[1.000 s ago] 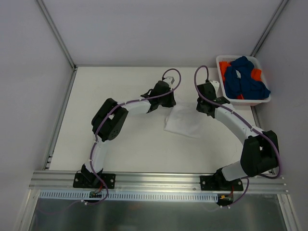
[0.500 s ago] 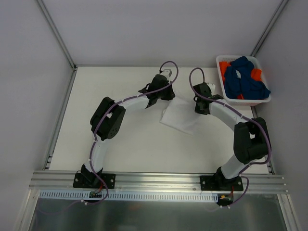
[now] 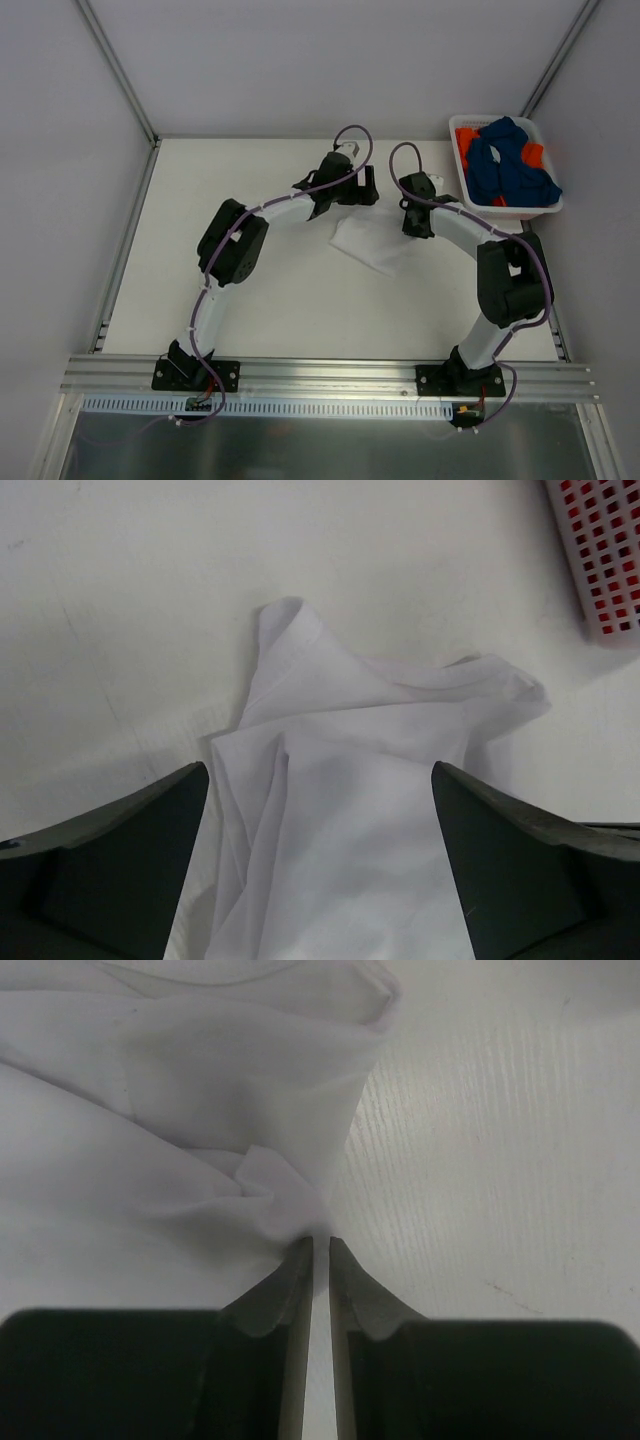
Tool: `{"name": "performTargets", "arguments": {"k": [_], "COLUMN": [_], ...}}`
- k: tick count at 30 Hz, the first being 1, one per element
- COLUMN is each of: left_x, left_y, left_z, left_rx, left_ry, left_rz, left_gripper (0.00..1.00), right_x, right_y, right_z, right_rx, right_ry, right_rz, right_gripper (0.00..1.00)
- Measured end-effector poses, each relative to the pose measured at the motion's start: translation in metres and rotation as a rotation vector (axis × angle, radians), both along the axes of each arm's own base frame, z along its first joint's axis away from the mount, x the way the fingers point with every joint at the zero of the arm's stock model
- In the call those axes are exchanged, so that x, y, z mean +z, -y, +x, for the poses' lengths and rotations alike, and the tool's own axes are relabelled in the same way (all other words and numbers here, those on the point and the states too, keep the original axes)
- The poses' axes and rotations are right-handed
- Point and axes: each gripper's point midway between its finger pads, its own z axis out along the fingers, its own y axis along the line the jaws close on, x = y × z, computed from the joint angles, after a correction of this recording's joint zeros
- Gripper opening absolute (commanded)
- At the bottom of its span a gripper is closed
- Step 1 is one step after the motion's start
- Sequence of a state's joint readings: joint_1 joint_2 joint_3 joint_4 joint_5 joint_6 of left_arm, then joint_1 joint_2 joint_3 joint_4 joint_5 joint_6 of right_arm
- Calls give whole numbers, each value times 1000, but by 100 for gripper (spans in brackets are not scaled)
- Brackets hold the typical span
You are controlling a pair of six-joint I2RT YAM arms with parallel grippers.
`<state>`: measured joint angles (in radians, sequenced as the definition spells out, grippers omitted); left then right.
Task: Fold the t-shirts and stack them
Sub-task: Fold the tshirt, then neatly place the folded tshirt to the corner
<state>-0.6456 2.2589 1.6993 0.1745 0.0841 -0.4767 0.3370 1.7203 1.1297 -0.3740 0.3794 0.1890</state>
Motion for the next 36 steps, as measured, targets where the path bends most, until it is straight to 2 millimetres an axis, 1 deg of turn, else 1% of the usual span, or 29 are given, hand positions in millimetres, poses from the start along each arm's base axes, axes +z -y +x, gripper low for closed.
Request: {"name": "performTargets", "arguments": {"k": [2,3,5,6,7,9,11,12,14,15,17,18,21,26,27,29,33,36], "left_x": [-7,-9,-9,-8,-7,-3,9,16,28,32,32,28,4,-43,-45,-40,-39,-37], "left_y": [-4,-5,-10,-13,-17,-26,-35,-40,-50,-54,-60,-60,-57,-43,-39,-31,-21,-15], "left_z": [1,0,2,2,1,-6,-16,-20,-29,-34,-40,-42,-53,-69,-70,-70,-71,-72], "left_rx": [13,16,34,43,52,65,63,64,73,75,76,70,27,-57,-69,-97,-147,-177], "left_ry": [-9,-14,-9,-3,0,0,13,21,39,43,41,33,-17,-126,-126,-121,-130,-137], "left_rz": [24,35,55,65,74,97,105,106,110,111,117,119,119,94,79,36,-34,-89], "left_gripper": [99,99,99,99,99,99,99,99,99,99,99,99,99,99,99,99,99,99], "right_x": [0,0,1,3,6,17,33,43,60,69,80,83,83,76,78,86,110,118], "right_y": [0,0,0,0,0,0,1,2,5,6,8,9,13,20,22,25,29,32], "right_z": [0,1,1,1,1,1,-2,-5,-14,-19,-28,-33,-45,-69,-74,-81,-90,-95], "right_rx": [1,3,8,11,12,18,19,18,19,21,20,21,20,15,13,11,6,0], "right_ry": [0,2,4,7,15,41,88,113,163,186,225,236,243,222,228,250,327,349], "right_rz": [-1,-1,-4,-4,-2,6,22,31,52,63,81,88,97,98,101,107,130,130], "right_gripper": [22,30,39,47,49,55,57,61,63,68,69,69,69,71,70,71,71,71]}}
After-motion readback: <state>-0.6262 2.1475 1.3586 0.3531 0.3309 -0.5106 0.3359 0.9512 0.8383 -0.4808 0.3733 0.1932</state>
